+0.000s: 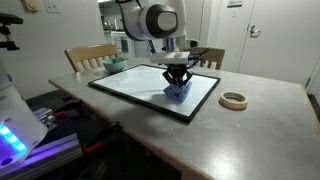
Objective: Move the bowl to the left of the white board then use the blue towel to erase the white board
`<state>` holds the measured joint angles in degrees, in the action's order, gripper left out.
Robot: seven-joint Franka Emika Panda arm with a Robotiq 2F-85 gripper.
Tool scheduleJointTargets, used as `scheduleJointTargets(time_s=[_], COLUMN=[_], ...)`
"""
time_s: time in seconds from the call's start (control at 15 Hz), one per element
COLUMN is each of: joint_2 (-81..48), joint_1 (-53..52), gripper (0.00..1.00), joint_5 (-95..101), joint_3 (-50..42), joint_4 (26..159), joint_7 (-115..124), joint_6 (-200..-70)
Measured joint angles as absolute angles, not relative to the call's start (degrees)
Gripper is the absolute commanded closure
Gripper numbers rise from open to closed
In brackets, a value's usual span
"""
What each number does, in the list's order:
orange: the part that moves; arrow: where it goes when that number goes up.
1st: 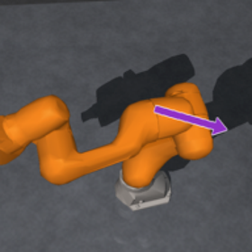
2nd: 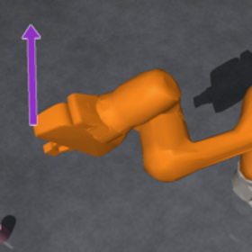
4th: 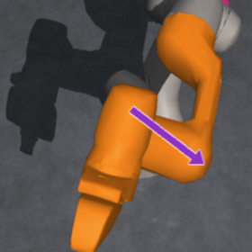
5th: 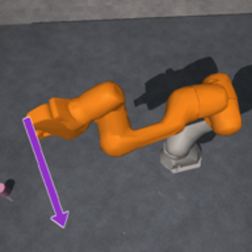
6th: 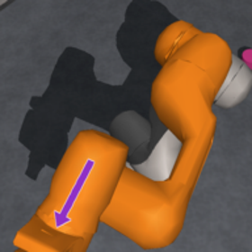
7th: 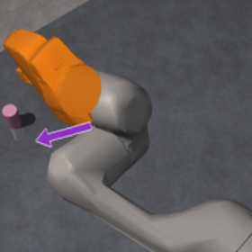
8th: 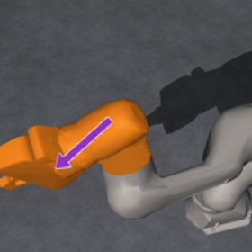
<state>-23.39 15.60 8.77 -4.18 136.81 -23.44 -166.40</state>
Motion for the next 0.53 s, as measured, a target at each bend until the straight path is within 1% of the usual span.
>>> scheduleJointTargets(time_s=[0.53], joint_2=[-26.2], joint_1=[9.6], gripper=[0.98], joint_5=[11.3], joint_3=[-5.7], joint_4=[132.1], joint_7=[-20.3], joint_6=[-166.4])
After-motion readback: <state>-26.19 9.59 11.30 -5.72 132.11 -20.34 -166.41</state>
